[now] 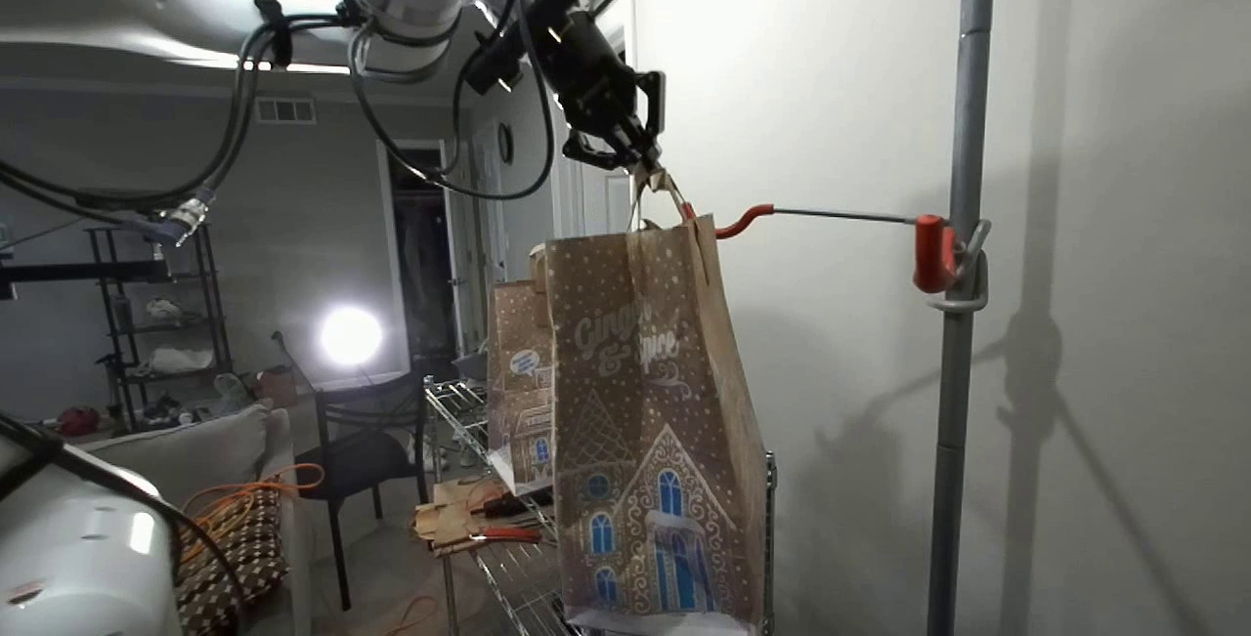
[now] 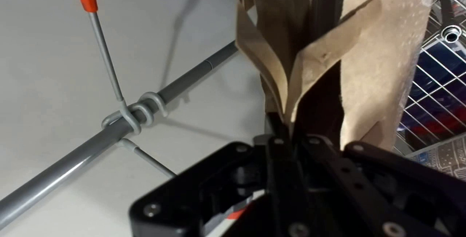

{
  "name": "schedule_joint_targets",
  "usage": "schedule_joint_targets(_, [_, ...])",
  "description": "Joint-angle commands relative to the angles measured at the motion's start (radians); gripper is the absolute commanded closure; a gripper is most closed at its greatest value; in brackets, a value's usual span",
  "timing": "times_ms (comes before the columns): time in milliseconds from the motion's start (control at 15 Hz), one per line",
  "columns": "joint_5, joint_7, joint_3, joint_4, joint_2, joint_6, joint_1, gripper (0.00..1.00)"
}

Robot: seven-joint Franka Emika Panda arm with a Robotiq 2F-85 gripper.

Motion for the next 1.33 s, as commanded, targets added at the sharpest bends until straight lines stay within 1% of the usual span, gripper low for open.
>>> schedule_joint_targets(0, [0.013,-0.008,0.014,0.004,0.005,0.0,-0.022,0.95])
schedule_joint_targets(267, [0.012,-0.007,0.022,0.002,0.004,0.0,-0.02,0.95])
schedule_joint_targets(400, [0.011,-0.019,0.014,-0.011,-0.005,0.012,-0.019,0.95])
schedule_joint_targets(467, [0.032,-0.083,-0.018,-0.042,-0.03,0.056,0.002,0.95])
schedule_joint_targets(533, [0.036,-0.13,-0.036,-0.059,-0.044,0.078,0.011,0.96])
schedule_joint_targets(733, [0.035,-0.307,-0.087,-0.088,-0.081,0.091,0.005,0.95])
schedule_joint_targets(867, [0.042,-0.442,-0.134,-0.108,-0.112,0.105,0.005,0.95])
schedule_joint_targets(1267, [0.137,-0.833,-0.269,-0.133,-0.179,0.136,0.009,0.96])
